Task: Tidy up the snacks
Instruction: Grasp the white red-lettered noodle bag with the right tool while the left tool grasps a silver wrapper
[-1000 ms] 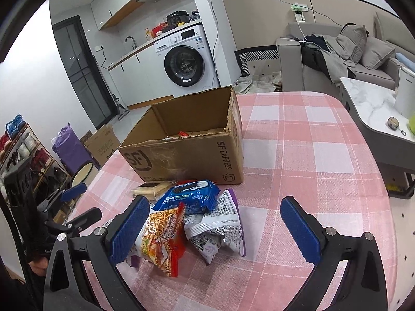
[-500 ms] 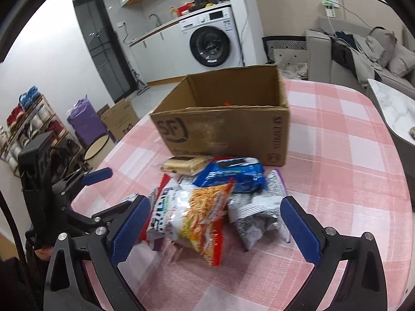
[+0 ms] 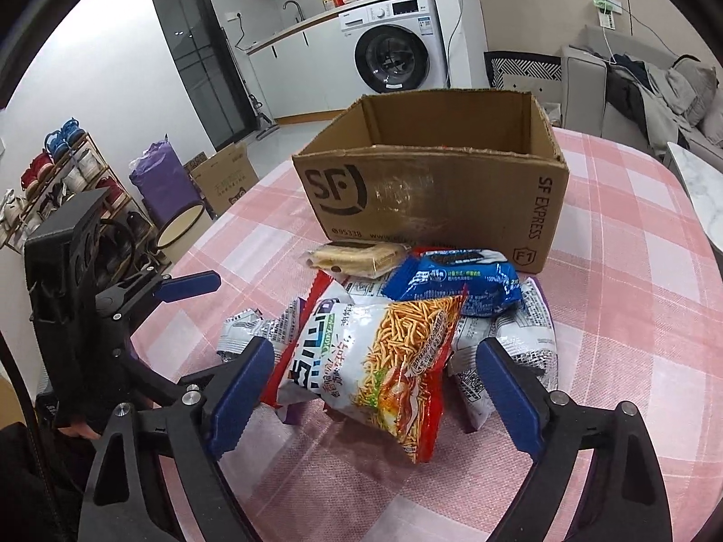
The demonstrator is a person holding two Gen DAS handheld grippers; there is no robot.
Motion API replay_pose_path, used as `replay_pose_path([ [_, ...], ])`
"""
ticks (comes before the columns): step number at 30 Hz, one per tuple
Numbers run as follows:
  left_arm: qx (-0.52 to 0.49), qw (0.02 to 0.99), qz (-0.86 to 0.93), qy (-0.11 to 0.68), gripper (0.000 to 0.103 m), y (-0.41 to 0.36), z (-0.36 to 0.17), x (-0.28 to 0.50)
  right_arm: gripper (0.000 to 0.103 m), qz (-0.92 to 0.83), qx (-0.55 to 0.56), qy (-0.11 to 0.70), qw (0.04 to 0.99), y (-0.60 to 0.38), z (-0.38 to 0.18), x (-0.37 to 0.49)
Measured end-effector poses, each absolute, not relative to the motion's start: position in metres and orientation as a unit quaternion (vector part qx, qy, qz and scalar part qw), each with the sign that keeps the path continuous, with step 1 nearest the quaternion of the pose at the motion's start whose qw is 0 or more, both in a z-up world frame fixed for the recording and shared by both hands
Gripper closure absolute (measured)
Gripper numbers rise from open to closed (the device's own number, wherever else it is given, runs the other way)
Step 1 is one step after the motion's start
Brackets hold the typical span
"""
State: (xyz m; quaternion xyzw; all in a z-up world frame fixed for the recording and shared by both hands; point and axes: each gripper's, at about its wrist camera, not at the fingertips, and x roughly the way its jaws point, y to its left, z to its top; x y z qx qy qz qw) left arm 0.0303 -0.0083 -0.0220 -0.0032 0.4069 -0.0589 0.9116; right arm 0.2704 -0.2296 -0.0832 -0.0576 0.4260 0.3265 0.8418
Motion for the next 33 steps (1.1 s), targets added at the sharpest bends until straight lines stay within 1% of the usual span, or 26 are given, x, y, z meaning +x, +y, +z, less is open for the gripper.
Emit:
replay_pose_path([
  [3,-0.007,0.907,-0.065,0.417,0.001,-0.010,-0.028,0.033,0.018,0.330,-0.062,0.423,0.842,-0.227,-0.085,0.270],
  [4,-0.008,0.905,-0.067,0.420,0.001,-0.011,-0.029,0.034,0.021,0.331,-0.063,0.424,0.841,-0.225,-0.086,0.270],
  [8,-0.007,0.900,-0.074,0.429,0.002,-0.014,-0.035,0.037,0.029,0.335,-0.070,0.431,0.835,-0.219,-0.092,0.271],
  [11,-0.007,0.898,-0.078,0.434,0.008,-0.016,-0.039,0.040,0.035,0.338,-0.069,0.426,0.836,-0.218,-0.091,0.270],
  [13,-0.011,0.896,-0.091,0.435,0.018,-0.017,-0.041,0.040,0.040,0.343,-0.065,0.420,0.838,-0.220,-0.088,0.269],
  [15,-0.016,0.894,-0.103,0.435,0.025,-0.017,-0.042,0.040,0.046,0.346,-0.062,0.414,0.840,-0.222,-0.085,0.268],
  [16,-0.014,0.895,-0.103,0.433,0.026,-0.018,-0.042,0.039,0.049,0.347,-0.062,0.410,0.841,-0.222,-0.084,0.268],
  [17,-0.012,0.896,-0.105,0.431,0.028,-0.019,-0.043,0.038,0.050,0.348,-0.064,0.406,0.842,-0.223,-0.083,0.267],
  [18,-0.012,0.897,-0.109,0.429,0.034,-0.019,-0.042,0.037,0.052,0.349,-0.064,0.403,0.844,-0.223,-0.082,0.267],
  [19,-0.013,0.897,-0.110,0.427,0.036,-0.019,-0.042,0.036,0.054,0.351,-0.063,0.401,0.844,-0.224,-0.081,0.267],
  [21,-0.017,0.899,-0.111,0.422,0.042,-0.018,-0.040,0.036,0.055,0.352,-0.063,0.399,0.845,-0.225,-0.080,0.266],
  [23,-0.024,0.900,-0.115,0.421,0.045,-0.014,-0.039,0.036,0.057,0.353,-0.062,0.396,0.845,-0.225,-0.079,0.266],
  [33,-0.032,0.901,-0.112,0.418,0.046,-0.012,-0.039,0.034,0.055,0.382,-0.051,0.411,0.826,-0.222,-0.085,0.263],
])
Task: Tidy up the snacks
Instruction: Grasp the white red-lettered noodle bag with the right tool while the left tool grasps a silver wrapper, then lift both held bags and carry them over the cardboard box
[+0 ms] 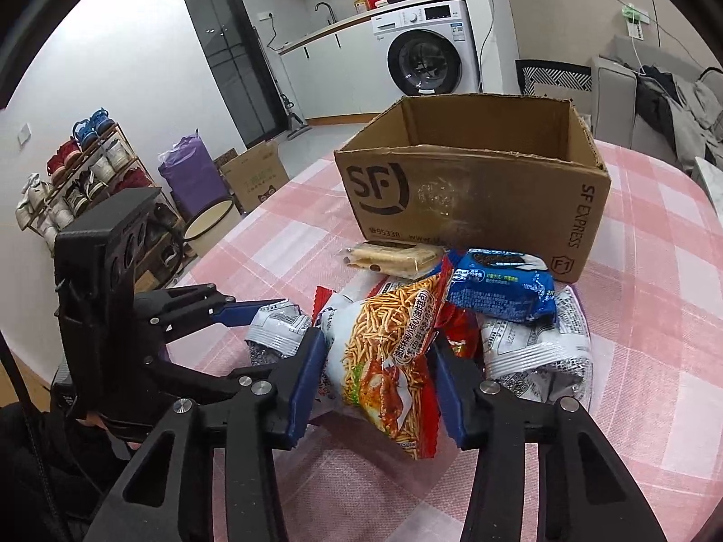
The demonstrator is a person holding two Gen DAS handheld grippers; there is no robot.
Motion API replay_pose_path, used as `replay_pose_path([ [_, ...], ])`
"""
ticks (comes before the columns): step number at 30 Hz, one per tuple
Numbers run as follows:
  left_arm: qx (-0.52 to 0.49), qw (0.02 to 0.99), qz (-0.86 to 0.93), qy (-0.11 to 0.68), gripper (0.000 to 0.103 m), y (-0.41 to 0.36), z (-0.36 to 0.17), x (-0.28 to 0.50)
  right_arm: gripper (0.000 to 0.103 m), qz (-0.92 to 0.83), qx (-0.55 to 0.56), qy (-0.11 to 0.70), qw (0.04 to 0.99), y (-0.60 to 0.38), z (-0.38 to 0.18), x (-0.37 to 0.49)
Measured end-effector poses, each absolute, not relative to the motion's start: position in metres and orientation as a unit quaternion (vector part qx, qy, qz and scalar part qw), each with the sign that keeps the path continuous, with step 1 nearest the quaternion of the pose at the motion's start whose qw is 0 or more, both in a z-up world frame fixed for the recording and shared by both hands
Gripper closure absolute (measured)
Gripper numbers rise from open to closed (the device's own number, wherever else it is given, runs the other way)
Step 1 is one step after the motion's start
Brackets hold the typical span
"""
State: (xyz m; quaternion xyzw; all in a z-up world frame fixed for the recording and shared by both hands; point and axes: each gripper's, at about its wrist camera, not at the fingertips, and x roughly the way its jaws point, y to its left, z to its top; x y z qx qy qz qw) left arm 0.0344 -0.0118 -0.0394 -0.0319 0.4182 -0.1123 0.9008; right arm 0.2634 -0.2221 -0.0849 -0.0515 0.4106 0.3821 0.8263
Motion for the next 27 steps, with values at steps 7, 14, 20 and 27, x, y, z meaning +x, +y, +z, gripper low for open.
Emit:
replay_pose_path([
  [7,-0.034,0.901,-0.112,0.418,0.046,-0.011,-0.040,0.035,0.046,0.391,-0.038,0.424,0.816,-0.221,-0.093,0.266],
  [14,-0.032,0.902,-0.112,0.416,0.045,-0.011,-0.041,0.035,0.039,0.387,-0.044,0.430,0.814,-0.214,-0.099,0.265],
  [20,-0.046,0.900,-0.111,0.418,0.044,-0.009,-0.043,0.036,0.051,0.386,-0.054,0.411,0.824,-0.214,-0.097,0.263],
  [27,-0.049,0.901,-0.113,0.417,0.044,-0.006,-0.046,0.039,0.067,0.384,-0.037,0.384,0.839,-0.227,-0.079,0.263],
])
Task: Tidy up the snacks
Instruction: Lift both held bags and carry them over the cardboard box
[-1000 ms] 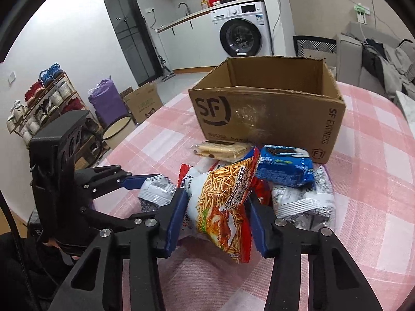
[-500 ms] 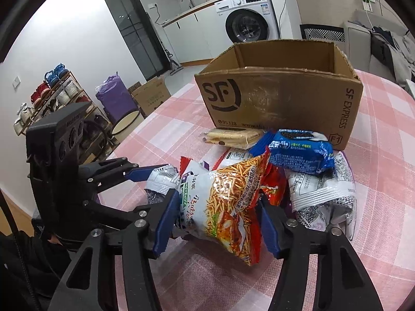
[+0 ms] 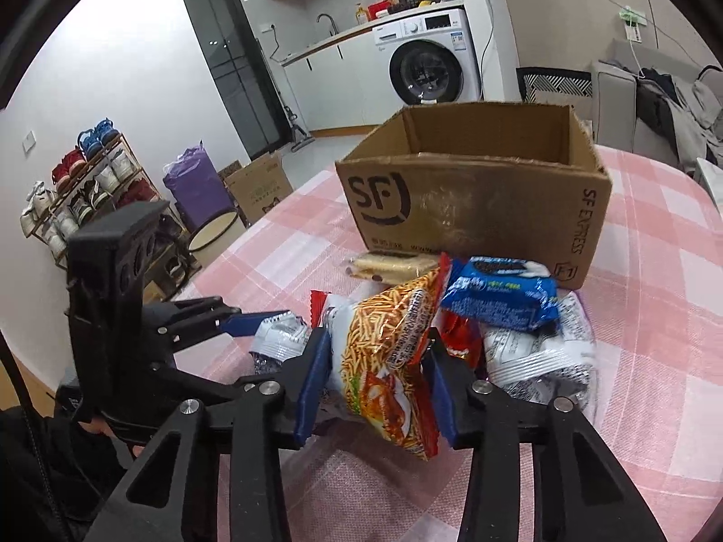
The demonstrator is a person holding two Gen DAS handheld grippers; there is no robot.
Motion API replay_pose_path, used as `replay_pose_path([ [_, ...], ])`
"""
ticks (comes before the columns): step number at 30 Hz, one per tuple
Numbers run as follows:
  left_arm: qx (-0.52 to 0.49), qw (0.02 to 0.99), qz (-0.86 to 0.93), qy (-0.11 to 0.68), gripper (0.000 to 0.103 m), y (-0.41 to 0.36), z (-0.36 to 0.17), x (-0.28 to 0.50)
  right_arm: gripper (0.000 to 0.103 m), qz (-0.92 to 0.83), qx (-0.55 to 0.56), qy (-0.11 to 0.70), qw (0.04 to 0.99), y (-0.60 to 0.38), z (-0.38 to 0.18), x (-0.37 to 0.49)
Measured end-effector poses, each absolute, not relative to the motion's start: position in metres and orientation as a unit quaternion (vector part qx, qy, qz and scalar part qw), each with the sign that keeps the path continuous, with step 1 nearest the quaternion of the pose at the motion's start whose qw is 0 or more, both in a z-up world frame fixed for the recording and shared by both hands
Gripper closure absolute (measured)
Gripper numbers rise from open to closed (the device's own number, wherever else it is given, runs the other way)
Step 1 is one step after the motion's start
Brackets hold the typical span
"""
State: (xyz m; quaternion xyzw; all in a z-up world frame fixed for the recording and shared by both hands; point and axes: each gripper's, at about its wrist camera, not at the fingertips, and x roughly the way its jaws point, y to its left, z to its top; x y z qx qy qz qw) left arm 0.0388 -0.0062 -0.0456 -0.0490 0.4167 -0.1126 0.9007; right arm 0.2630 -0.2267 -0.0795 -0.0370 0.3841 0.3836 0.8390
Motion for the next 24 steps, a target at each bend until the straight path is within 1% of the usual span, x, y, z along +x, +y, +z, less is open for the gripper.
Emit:
replay_pose_path([
  [3,-0.045,0.902,-0.114,0.414,0.047,-0.007,-0.044,0.037,0.073,0.383,-0.032,0.373,0.845,-0.232,-0.072,0.262],
  [8,-0.058,0.908,-0.117,0.398,0.050,-0.003,-0.038,0.034,0.075,0.389,-0.030,0.368,0.844,-0.235,-0.072,0.261],
  [11,-0.065,0.912,-0.117,0.387,0.050,-0.001,-0.031,0.032,0.079,0.390,-0.026,0.357,0.848,-0.238,-0.067,0.259],
  [18,-0.074,0.919,-0.125,0.367,0.050,-0.001,-0.015,0.026,0.082,0.395,-0.015,0.327,0.859,-0.247,-0.052,0.252],
  [24,-0.075,0.922,-0.126,0.359,0.050,-0.002,-0.007,0.022,0.082,0.395,-0.009,0.314,0.863,-0.255,-0.043,0.248],
])
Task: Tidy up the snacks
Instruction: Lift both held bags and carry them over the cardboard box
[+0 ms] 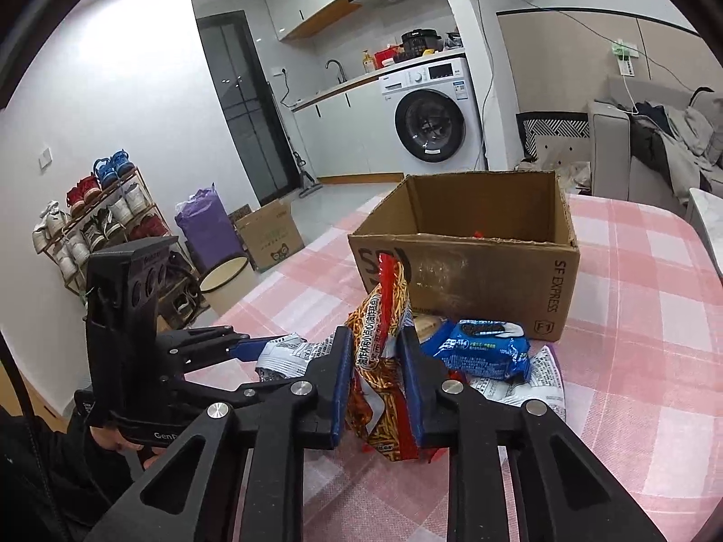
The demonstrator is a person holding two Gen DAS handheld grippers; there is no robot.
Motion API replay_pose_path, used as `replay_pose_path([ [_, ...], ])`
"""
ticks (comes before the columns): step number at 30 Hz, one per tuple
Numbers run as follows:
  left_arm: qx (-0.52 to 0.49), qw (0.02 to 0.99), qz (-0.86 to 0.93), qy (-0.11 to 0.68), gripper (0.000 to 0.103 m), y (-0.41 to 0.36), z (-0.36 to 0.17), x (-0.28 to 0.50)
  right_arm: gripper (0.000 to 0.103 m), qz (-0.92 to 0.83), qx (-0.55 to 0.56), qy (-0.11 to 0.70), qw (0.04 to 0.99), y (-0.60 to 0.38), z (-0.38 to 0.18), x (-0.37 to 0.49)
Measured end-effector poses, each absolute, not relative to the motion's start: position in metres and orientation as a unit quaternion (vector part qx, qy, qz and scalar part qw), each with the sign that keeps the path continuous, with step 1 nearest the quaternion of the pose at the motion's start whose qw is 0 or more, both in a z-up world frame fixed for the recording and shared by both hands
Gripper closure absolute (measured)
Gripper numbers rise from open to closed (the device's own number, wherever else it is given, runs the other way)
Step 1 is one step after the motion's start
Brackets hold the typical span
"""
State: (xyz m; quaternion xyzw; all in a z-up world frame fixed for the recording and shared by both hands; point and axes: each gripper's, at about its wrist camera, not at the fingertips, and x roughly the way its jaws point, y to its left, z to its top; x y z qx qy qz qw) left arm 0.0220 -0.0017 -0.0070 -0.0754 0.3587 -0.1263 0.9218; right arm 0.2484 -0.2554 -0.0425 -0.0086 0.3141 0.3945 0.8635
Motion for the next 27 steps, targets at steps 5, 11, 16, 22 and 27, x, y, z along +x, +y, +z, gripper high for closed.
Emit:
replay_pose_path([
  [5,-0.078,0.927,-0.121,0.346,0.050,0.002,0.005,0.020,0.082,0.389,0.003,0.300,0.871,-0.264,-0.032,0.246],
  [11,-0.077,0.936,-0.110,0.326,0.050,0.006,0.023,0.022,0.082,0.378,0.022,0.276,0.883,-0.274,-0.015,0.248],
  [16,-0.073,0.945,-0.100,0.304,0.050,0.008,0.041,0.027,0.082,0.367,0.034,0.252,0.895,-0.282,0.002,0.251],
  [22,-0.073,0.954,-0.091,0.278,0.050,0.008,0.067,0.036,0.082,0.354,0.044,0.236,0.904,-0.286,0.021,0.262],
  [27,-0.077,0.959,-0.084,0.259,0.050,0.008,0.083,0.048,0.082,0.342,0.052,0.231,0.909,-0.287,0.032,0.275],
])
